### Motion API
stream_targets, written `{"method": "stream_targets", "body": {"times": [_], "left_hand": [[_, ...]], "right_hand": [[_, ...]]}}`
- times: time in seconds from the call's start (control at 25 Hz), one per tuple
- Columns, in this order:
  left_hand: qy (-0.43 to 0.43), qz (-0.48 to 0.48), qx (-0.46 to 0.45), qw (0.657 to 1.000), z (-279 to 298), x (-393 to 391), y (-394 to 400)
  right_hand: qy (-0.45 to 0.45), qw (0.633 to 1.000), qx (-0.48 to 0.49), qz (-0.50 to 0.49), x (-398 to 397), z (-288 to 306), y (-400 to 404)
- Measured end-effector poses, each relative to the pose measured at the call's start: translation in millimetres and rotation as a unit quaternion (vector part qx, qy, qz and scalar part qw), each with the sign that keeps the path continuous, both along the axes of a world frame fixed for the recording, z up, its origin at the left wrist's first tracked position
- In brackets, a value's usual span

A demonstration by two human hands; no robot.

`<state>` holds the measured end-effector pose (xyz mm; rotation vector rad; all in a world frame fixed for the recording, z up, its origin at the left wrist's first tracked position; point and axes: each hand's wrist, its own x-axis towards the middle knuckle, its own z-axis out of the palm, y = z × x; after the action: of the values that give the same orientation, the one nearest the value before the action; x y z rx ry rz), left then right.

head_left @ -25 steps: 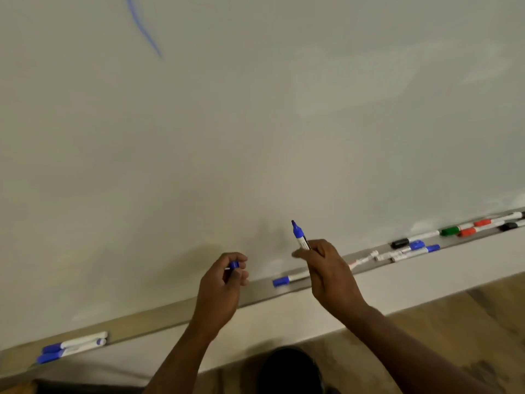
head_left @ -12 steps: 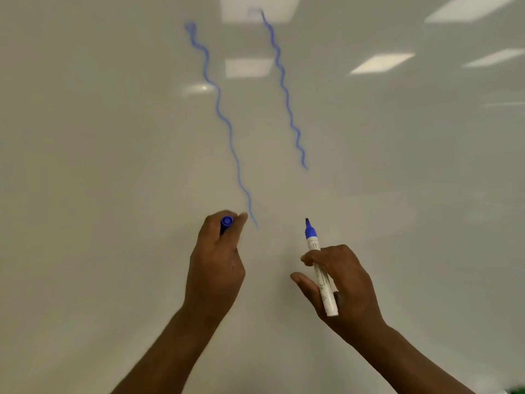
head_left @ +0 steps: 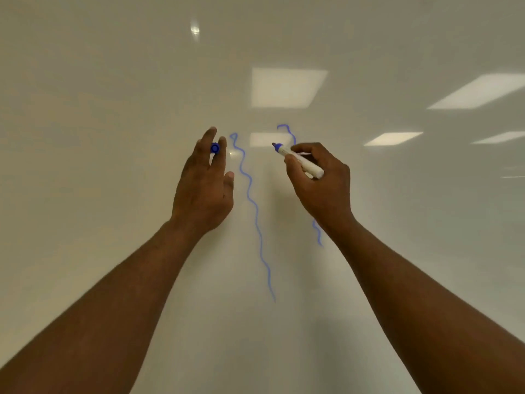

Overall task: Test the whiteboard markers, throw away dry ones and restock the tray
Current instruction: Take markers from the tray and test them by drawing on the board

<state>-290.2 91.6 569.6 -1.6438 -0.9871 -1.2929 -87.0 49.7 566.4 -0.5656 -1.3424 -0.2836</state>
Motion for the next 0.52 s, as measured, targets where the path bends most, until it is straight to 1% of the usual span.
{"method": "stream_targets", "body": {"times": [0.12, 0.24, 0.4, 0.52], "left_hand": [[-0.005, 0.039, -0.026, 0.999, 20, -5, 6], [-0.025, 0.031, -0.038, 0.998, 22, -13, 19], [-0.033, -0.014, -0.002, 0.999, 16, -19, 33], [-0.043, -0.007, 0.018, 0.999, 14, -18, 36]], "right_hand": [[-0.032, 0.999, 0.000, -0.027, -9, 23, 12], [-0.048, 0.998, 0.000, -0.043, -10, 27, 20], [-0.075, 0.994, 0.016, -0.075, -13, 26, 26], [-0.074, 0.992, 0.019, -0.099, -15, 27, 31]]}}
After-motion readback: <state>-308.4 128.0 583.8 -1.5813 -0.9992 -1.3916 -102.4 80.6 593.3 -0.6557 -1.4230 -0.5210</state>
